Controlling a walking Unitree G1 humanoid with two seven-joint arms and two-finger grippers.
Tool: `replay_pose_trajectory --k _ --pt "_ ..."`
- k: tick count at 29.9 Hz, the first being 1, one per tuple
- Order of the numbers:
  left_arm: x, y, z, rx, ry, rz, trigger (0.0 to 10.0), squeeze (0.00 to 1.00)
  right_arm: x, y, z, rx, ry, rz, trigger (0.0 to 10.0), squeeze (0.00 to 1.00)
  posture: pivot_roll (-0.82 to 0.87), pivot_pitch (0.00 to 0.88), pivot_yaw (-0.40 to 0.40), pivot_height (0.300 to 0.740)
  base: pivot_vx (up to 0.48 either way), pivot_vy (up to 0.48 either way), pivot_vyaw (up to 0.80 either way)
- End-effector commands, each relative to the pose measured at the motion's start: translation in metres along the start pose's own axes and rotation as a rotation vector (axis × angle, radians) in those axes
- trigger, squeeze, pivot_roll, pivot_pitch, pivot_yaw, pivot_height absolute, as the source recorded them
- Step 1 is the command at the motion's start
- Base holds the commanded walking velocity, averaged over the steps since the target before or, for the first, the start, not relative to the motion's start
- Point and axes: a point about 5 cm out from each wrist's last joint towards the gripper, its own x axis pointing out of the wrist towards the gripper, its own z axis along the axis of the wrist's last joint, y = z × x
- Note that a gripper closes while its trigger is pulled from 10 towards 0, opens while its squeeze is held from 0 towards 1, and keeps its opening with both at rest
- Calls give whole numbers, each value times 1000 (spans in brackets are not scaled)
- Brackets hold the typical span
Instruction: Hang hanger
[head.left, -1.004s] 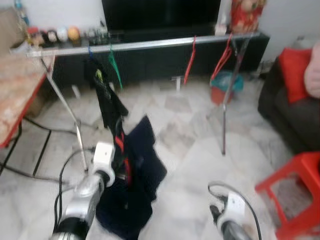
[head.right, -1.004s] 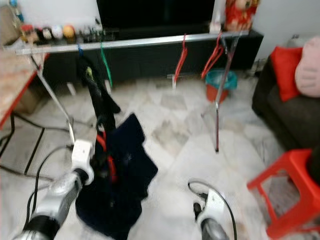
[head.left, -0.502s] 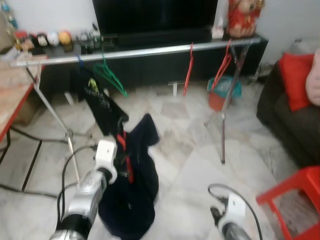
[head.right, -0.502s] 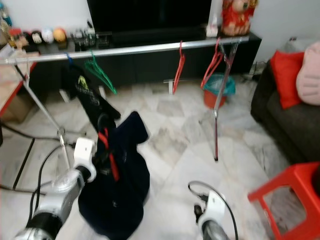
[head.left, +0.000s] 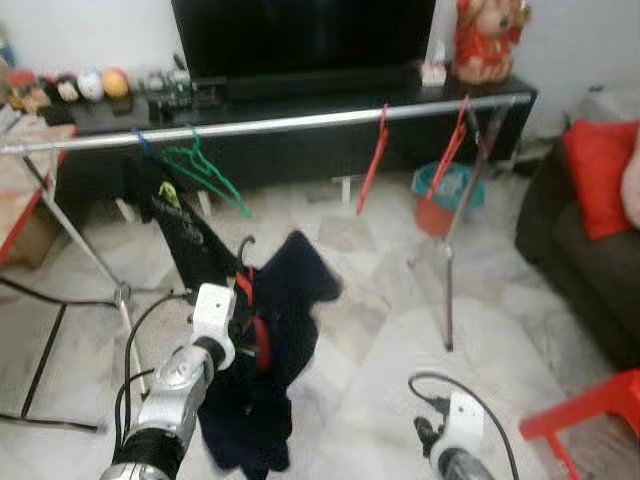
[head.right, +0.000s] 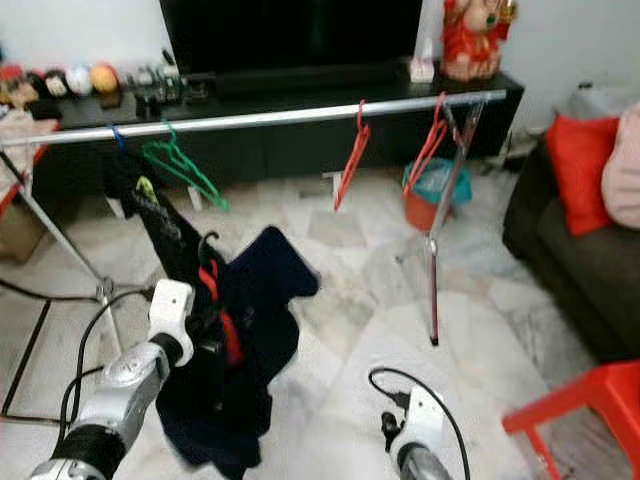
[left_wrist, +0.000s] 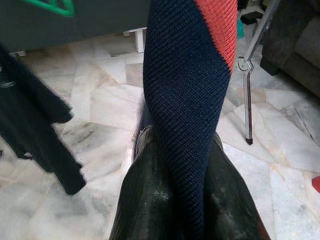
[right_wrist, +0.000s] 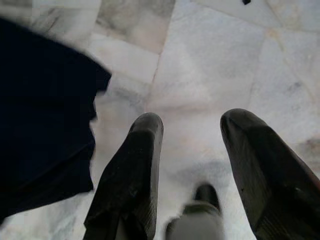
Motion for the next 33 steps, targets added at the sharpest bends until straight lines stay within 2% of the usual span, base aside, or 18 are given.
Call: replay_pose_trajectory --k 1,22,33 --pt "4 -3 9 13 -41 -10 10000 0 0 -4 3 -9 -12 -9 10000 0 -87 0 29 740 364 0 0" --pt "6 -4 7 27 -35 16 10000 0 0 -4 2 -2 0 6 10000 0 -89 0 24 740 361 0 42" --pt "7 -4 6 23 -37 46 10000 0 0 -4 1 -18 6 16 10000 0 -90 0 22 740 0 0 0"
